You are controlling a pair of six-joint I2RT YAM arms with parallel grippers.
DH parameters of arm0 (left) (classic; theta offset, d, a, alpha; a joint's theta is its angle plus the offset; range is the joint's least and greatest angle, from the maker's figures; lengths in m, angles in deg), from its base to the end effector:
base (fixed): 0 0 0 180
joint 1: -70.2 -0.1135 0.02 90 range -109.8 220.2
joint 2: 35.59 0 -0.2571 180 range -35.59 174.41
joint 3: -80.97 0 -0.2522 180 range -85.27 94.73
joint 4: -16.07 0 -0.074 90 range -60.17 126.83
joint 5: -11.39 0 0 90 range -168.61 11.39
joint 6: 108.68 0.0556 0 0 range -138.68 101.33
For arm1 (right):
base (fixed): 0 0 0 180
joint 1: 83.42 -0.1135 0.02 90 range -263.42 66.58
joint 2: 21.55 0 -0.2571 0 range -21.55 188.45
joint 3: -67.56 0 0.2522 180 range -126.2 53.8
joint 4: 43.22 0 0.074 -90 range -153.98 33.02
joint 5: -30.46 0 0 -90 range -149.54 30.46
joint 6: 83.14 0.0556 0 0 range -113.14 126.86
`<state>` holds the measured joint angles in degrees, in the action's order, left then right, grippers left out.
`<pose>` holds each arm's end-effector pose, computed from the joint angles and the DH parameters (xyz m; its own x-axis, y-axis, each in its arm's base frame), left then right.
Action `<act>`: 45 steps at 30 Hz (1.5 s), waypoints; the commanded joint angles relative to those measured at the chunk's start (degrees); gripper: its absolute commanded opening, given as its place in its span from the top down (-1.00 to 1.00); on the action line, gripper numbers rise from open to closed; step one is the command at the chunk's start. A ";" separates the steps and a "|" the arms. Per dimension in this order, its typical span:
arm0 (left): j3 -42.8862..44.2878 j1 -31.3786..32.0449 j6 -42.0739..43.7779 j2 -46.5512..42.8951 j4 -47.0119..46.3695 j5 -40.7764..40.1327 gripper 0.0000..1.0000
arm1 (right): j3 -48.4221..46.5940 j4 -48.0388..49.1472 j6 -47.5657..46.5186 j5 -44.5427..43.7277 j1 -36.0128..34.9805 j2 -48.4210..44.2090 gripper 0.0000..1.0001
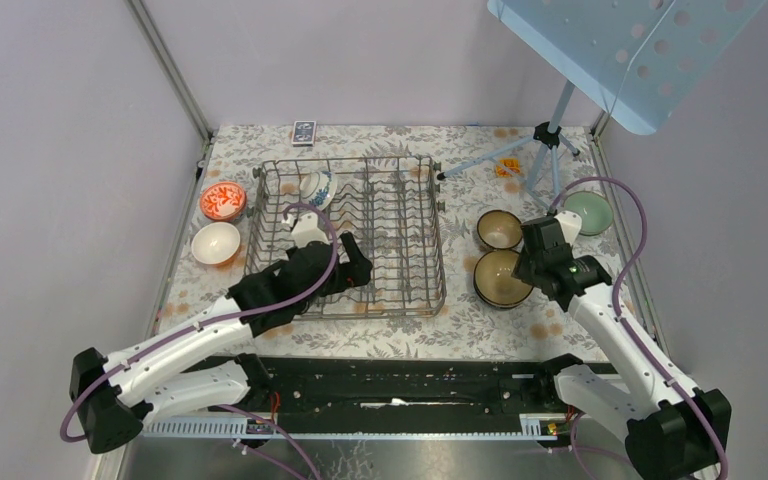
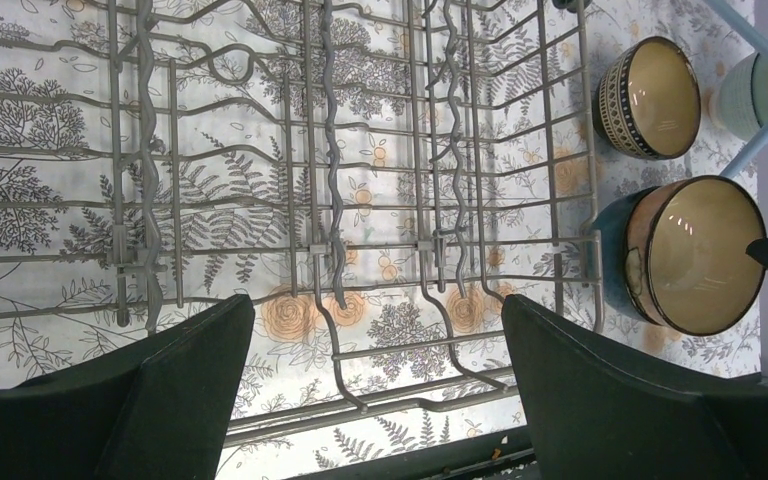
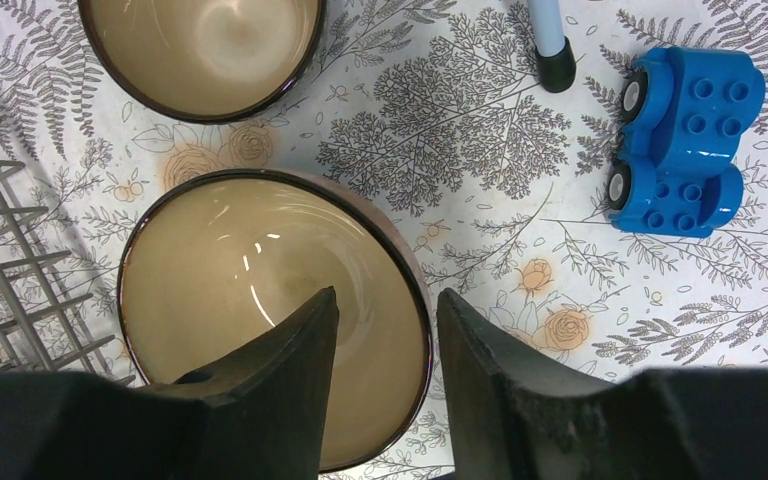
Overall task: Unload the bowls from the dish rack
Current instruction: Place the bowl with the bowl.
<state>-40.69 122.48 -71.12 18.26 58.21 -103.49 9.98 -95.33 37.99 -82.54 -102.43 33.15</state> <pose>0.1521 -0.1584 0.2648 -0.6351 -0.3543 -0.6864 0.0170 0.8820 -0.4710 0.2010 0.0463 0.2412 -0.6432 0.2817 -0.7120 0.3200 0.9437 0.0843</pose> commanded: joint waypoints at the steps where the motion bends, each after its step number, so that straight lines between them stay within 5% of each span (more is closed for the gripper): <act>1: -0.63 -0.16 0.52 0.36 -3.16 0.96 -0.97 | 0.98 1.55 -1.58 2.33 1.47 -0.29 0.07; 23: -1.68 -0.20 -0.71 0.13 -3.57 1.53 -0.97 | 2.50 2.42 0.08 9.08 5.47 0.17 0.81; 45: -1.99 -0.18 -0.97 -0.14 -3.62 1.94 -0.97 | 2.06 0.65 1.33 9.19 5.47 -1.44 0.46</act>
<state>-42.66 122.48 -71.32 18.65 57.10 -101.96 12.32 -95.24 38.21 -74.83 -97.14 32.71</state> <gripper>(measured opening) 0.987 0.270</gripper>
